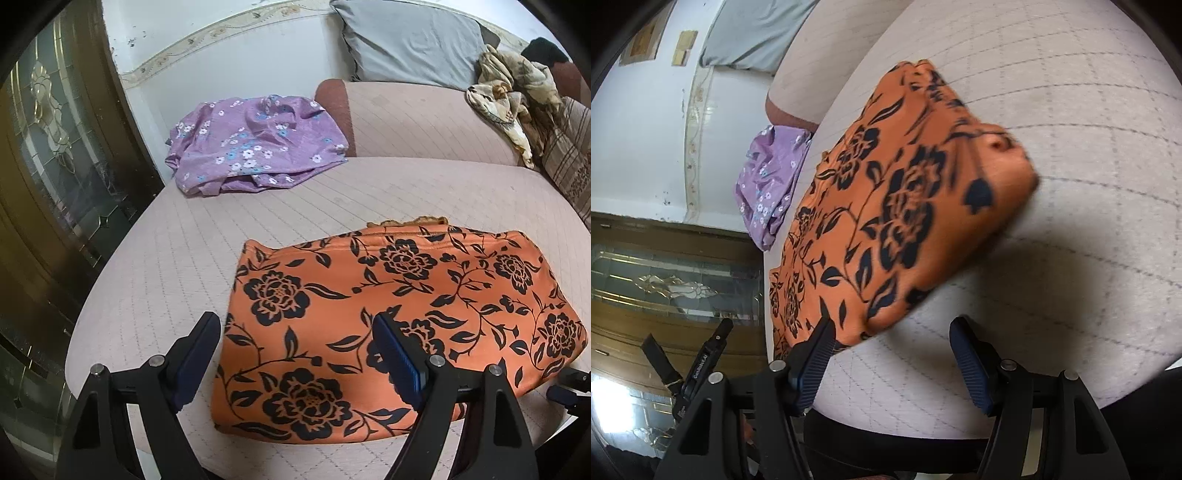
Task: Fold small clothes
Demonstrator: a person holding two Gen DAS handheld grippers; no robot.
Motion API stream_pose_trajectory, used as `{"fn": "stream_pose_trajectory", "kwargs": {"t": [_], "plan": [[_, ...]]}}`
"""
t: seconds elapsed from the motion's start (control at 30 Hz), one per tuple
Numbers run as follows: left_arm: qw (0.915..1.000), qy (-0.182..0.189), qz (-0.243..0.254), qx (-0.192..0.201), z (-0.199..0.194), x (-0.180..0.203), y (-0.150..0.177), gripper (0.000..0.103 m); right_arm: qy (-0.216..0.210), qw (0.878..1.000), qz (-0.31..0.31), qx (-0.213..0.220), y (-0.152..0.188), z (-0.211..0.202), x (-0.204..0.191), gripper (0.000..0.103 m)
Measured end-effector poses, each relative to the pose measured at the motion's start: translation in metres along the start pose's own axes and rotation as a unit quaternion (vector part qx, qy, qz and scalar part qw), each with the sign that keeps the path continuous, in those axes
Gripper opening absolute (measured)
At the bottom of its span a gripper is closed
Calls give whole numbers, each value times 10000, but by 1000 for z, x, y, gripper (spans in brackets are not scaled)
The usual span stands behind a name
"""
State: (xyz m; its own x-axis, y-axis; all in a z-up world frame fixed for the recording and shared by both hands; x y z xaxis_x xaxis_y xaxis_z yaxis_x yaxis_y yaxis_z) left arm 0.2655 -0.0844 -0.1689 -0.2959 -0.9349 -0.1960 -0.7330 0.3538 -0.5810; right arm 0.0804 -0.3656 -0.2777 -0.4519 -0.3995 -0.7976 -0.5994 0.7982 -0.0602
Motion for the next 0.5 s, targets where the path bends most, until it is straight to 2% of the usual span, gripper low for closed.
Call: {"fn": "stream_pose_trajectory", "kwargs": {"t": [0.33,0.43,0.5], "plan": [[9997,54,104,-212,18,17,4,85,-191,9994,188,231,-7,-21,13,70],[9989,104,100,-439,33,18,13,85,-186,9993,-57,313,-9,-27,6,70],[9980,52,82,-620,46,12,22,85,-251,9992,-226,214,-6,-28,-4,70]]}}
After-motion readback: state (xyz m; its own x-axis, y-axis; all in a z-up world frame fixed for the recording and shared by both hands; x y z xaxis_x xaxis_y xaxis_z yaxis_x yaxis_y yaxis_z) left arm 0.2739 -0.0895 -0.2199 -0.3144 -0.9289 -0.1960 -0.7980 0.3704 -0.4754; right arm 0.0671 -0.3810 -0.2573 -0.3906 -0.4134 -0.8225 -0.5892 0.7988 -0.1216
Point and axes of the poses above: each gripper's, at about its wrist camera, not at the fingertips, and z roughly the way its jaws point, x to its right, y to its underside, the point moved 9 cm from there along z, roughly the way its jaws point, and after that the axes turned 4 degrees about -x, right-handed, at the moved point
